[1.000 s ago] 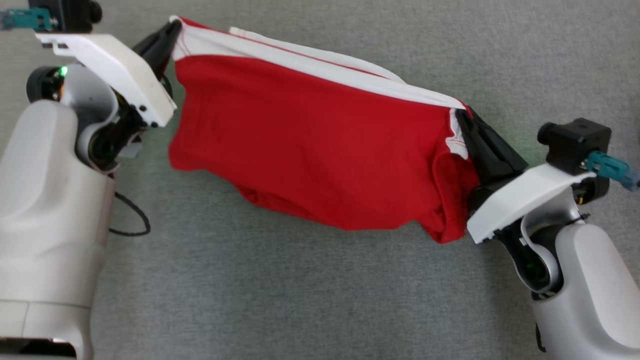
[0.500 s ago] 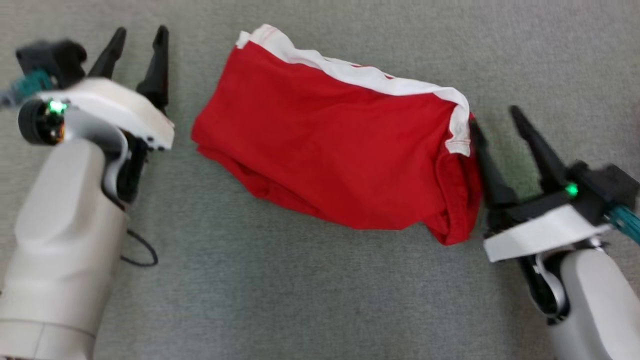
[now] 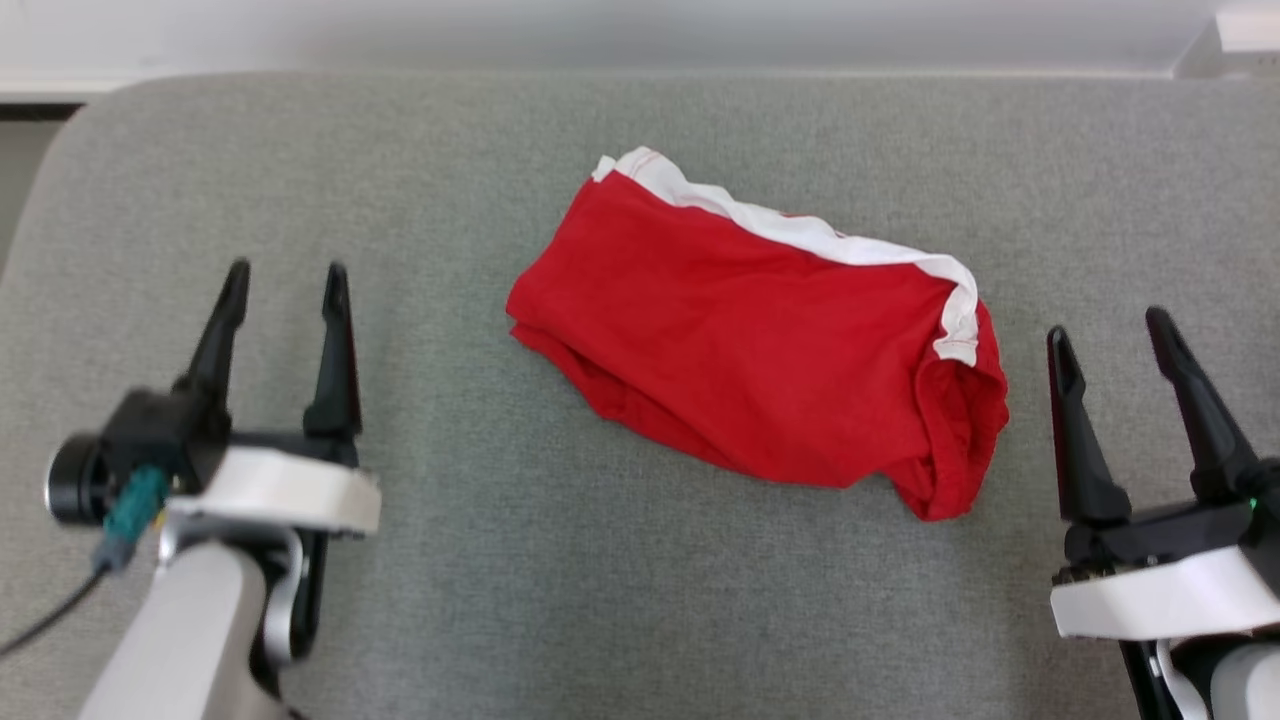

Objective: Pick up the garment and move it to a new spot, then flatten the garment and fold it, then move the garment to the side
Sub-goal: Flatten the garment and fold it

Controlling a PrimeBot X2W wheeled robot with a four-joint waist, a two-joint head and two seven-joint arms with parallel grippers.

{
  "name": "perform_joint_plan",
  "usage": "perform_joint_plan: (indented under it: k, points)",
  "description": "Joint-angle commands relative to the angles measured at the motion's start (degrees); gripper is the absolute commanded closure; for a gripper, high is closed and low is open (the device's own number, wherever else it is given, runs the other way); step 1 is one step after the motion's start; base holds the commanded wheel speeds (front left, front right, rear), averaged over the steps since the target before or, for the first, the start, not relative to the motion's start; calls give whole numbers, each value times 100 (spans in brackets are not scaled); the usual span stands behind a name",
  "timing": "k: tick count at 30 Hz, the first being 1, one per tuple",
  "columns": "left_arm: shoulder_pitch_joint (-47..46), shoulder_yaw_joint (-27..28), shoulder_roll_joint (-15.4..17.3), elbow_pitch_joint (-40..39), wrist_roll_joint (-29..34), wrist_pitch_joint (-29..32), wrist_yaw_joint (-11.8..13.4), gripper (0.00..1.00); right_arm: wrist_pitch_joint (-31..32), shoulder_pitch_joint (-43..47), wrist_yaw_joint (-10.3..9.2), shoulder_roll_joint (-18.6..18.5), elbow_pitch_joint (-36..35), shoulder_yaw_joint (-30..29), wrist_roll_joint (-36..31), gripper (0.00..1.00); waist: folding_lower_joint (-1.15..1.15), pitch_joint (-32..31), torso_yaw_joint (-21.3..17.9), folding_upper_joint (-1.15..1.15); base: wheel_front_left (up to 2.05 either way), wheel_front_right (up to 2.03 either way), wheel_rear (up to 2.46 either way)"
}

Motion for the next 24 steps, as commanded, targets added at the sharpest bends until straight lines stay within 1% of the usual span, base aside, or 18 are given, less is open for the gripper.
perform_joint_plan:
  k: [1, 5, 9, 15, 21, 23, 24]
  points:
    - [453, 52, 91, -331, 71, -8, 135, 0, 106, 261, -18, 19, -167, -35, 10, 0, 0, -203, 57, 0, 0, 0, 0]
    - [1070, 78, 139, -777, 108, 33, 370, 0, 216, 536, -18, 35, -332, -104, 120, 0, 0, -331, 30, 0, 0, 0, 0]
    - [1392, 95, 162, -1036, 34, 124, 451, 0, 234, 662, -18, 38, -403, -170, 346, 0, 0, -376, 21, 0, 0, 0, 0]
    - [1508, 71, 200, -1184, 9, 208, 466, 0, 265, 726, -18, 37, -321, -202, 470, 0, 0, -389, 8, 0, 0, 0, 0]
    - [1476, 68, 280, -1304, 23, 253, 470, 0, 219, 609, -18, 37, -236, -205, 528, 0, 0, -345, -13, 0, 0, 0, 0]
    - [1366, 56, 322, -1343, 53, 263, 428, 0, 218, 584, -18, 37, -234, -212, 528, 0, 0, -313, -13, 0, 0, 0, 0]
    - [1161, -11, 338, -1385, 74, 326, 341, 0, 225, 559, -18, 37, -251, -229, 519, 0, 0, -256, 2, 0, 0, 0, 0]
